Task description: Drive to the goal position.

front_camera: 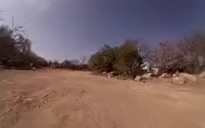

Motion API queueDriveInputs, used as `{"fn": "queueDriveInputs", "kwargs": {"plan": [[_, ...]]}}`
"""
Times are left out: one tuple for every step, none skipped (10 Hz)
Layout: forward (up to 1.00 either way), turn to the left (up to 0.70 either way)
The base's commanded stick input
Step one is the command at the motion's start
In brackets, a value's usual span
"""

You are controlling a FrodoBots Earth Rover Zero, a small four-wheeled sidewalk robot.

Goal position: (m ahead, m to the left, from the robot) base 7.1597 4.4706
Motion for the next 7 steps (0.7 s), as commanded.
{"fn": "queueDriveInputs", "kwargs": {"plan": [[0.5,0.0],[0.5,0.0],[0.5,0.0],[0.5,0.0],[0.5,0.0],[0.5,0.0],[0.5,0.0]]}}
